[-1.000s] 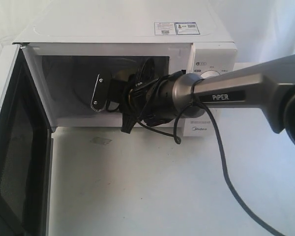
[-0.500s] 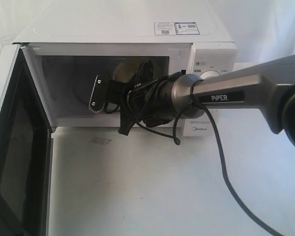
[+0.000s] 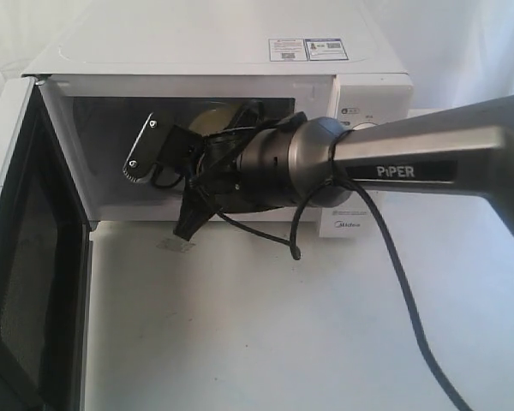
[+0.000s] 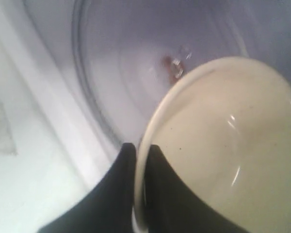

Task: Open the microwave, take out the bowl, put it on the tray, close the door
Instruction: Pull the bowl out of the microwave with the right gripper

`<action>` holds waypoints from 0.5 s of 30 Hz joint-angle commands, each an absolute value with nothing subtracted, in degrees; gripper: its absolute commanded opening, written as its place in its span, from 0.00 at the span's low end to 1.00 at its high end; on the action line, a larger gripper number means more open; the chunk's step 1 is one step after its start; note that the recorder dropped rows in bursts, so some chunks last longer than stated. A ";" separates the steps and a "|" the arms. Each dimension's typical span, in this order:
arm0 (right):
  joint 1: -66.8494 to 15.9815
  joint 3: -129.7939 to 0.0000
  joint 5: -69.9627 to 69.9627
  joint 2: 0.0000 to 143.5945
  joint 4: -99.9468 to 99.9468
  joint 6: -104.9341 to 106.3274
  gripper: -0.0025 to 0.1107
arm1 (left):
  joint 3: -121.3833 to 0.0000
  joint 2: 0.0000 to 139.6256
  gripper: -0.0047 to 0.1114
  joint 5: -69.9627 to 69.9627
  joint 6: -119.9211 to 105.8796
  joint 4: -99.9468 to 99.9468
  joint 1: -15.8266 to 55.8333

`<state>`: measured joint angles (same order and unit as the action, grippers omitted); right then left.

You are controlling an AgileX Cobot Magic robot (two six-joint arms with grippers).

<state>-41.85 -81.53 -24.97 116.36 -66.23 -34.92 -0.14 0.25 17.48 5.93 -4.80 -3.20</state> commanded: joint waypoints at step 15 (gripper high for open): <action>-52.77 -79.26 -42.66 105.82 -42.43 -27.03 0.02 | 0.00 0.00 0.04 17.54 6.24 -5.13 -3.26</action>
